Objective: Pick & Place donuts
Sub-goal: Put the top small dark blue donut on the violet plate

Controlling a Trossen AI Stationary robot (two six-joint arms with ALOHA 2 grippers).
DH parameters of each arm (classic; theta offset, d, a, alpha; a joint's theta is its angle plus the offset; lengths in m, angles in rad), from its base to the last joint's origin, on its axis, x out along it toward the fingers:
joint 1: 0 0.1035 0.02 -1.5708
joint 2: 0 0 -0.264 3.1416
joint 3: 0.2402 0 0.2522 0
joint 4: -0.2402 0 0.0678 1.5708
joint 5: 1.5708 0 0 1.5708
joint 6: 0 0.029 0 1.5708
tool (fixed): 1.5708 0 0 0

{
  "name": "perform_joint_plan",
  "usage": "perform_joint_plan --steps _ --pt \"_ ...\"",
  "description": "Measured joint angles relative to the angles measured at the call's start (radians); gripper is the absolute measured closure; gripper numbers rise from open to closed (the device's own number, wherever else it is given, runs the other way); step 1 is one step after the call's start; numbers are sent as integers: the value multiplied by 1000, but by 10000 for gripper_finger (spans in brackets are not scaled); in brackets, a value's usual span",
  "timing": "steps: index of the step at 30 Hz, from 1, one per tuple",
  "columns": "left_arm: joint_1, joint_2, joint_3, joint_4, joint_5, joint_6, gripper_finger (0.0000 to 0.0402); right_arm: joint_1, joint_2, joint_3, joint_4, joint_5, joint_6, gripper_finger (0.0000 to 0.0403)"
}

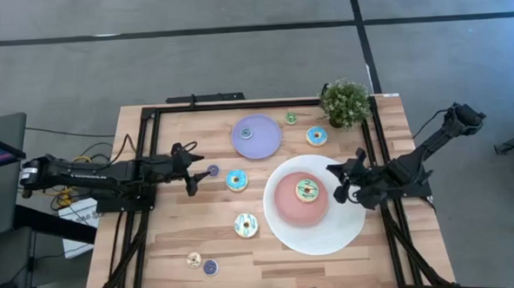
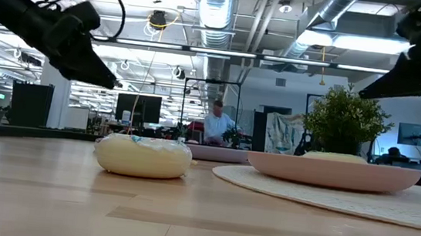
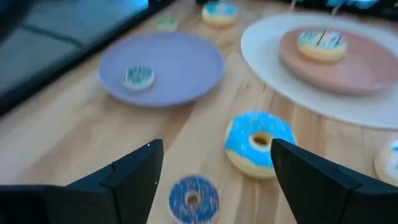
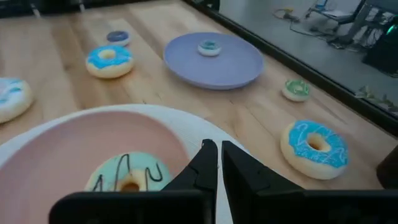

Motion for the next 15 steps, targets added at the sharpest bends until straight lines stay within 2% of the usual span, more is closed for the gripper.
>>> perform_joint_plan --steps 5,8,11,15 --pt "-1 138 72 0 73 -20 112 -78 16 0 67 -215 -92 400" --pt "1 238 148 -53 81 14 112 -123 15 -27 164 -270 -179 401" --pt "15 333 244 -157 46 29 112 -161 14 -101 397 -365 -333 401" --pt "64 440 376 -366 17 31 112 -230 -19 -233 778 -566 -526 402"
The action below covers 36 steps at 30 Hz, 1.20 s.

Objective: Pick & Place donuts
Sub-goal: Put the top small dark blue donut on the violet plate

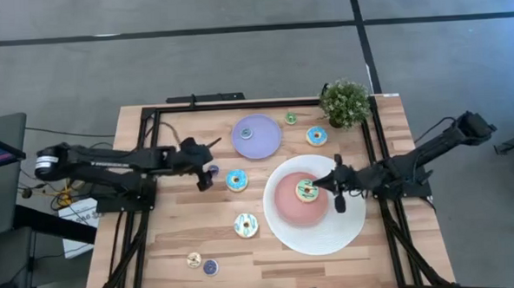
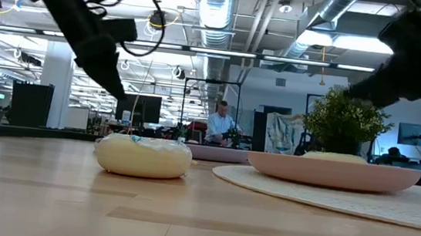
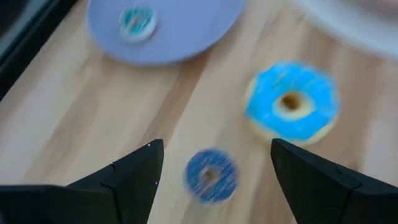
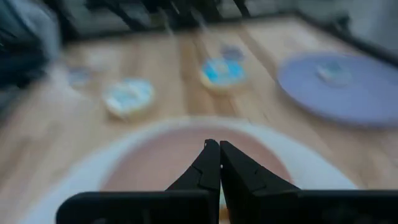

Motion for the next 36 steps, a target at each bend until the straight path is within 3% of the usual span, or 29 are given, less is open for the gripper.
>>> perform_joint_plan --steps 3,9,18,28,36 --pt "44 58 68 -115 1 1 112 -54 -33 -67 158 -106 -48 402" --pt "82 139 93 -168 101 109 112 -103 -85 -84 179 -199 -10 402" --pt "83 253 92 -136 98 271 112 -104 -83 -84 161 -201 1 403" --pt "104 351 92 -65 102 272 112 -106 -83 -84 157 -198 1 403" --pt "160 364 91 -29 181 271 112 -106 -83 -84 147 -196 1 403"
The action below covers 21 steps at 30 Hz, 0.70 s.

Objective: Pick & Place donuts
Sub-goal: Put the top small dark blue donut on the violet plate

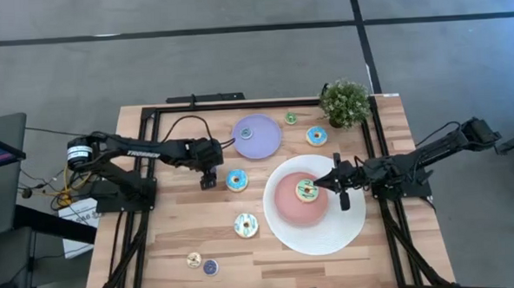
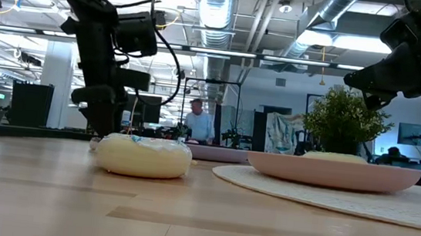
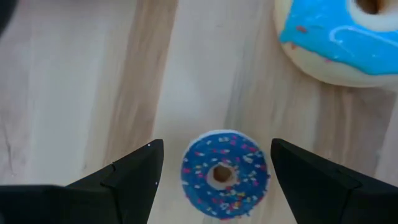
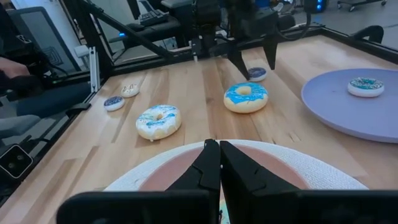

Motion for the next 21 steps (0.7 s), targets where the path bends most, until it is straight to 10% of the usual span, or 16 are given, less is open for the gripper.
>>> perform_joint_plan --steps 21 --pt "10 0 -6 -49 29 -19 116 0 0 0 0 0 -1 403"
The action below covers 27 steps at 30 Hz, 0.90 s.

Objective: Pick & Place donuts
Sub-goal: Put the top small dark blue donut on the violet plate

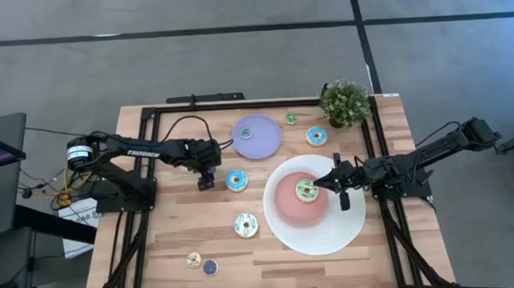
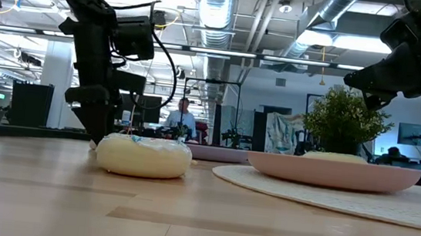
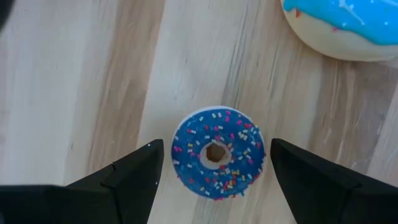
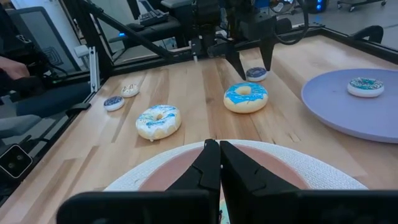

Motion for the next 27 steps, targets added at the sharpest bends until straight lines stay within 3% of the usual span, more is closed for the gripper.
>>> perform_joint_plan --steps 12,19,27 --pt "0 0 0 0 0 -2 177 0 0 0 0 0 0 403" --pt "0 0 10 -9 -41 -3 182 0 0 0 0 0 0 403" --pt "0 -1 148 -23 -94 85 182 0 0 0 0 0 0 403"
